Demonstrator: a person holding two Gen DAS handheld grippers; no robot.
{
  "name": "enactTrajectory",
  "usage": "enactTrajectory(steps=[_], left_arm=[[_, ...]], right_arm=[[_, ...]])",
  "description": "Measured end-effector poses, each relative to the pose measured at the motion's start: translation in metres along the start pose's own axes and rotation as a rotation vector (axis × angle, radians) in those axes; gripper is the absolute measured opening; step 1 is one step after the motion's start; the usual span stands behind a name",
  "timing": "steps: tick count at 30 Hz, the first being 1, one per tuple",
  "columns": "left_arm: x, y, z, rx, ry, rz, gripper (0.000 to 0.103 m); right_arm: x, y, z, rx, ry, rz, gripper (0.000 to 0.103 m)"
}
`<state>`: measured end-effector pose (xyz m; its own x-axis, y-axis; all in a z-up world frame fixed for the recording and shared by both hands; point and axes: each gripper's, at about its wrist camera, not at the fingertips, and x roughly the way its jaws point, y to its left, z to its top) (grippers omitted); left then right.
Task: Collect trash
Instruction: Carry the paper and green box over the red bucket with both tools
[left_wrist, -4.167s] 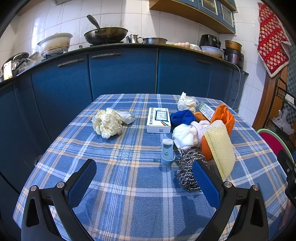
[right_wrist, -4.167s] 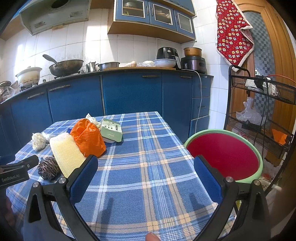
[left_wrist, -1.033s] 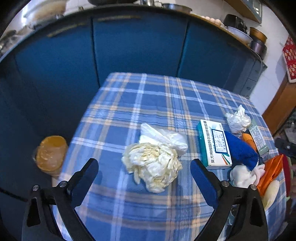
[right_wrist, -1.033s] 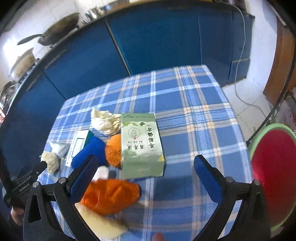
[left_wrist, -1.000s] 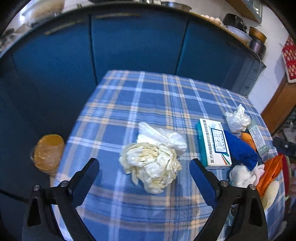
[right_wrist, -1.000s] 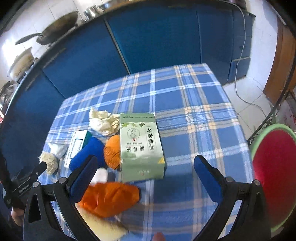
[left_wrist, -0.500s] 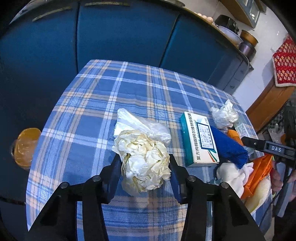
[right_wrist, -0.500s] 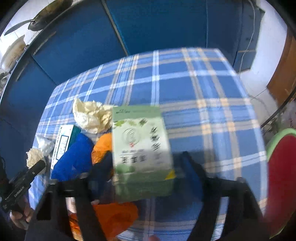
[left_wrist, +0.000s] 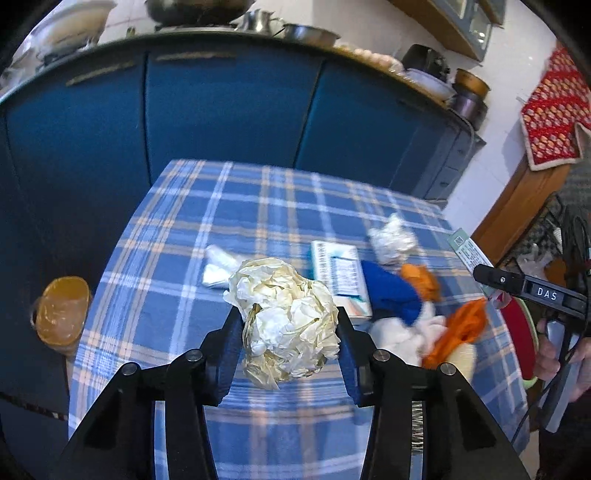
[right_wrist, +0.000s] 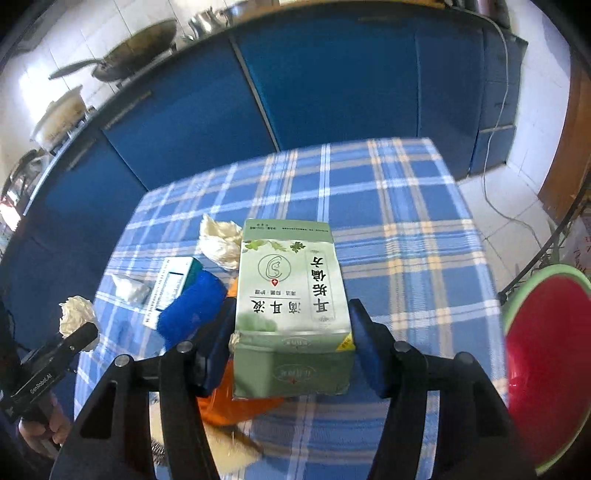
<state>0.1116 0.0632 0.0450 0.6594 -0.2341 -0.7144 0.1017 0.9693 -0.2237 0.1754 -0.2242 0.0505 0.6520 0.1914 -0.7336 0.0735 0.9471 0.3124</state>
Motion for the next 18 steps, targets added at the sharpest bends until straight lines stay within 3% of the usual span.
enactTrajectory(steps=[7, 18], left_arm=[[-0.013, -0.038, 0.000, 0.055, -0.020, -0.053, 0.049], [-0.014, -0.119, 0.001, 0.182, -0.018, -0.157, 0.049]], right_arm=[[-0.043, -0.012, -0.011, 0.036, -0.075, 0.017, 0.063], [-0.099, -0.060, -0.040, 0.132, -0.156, -0.036, 0.063]])
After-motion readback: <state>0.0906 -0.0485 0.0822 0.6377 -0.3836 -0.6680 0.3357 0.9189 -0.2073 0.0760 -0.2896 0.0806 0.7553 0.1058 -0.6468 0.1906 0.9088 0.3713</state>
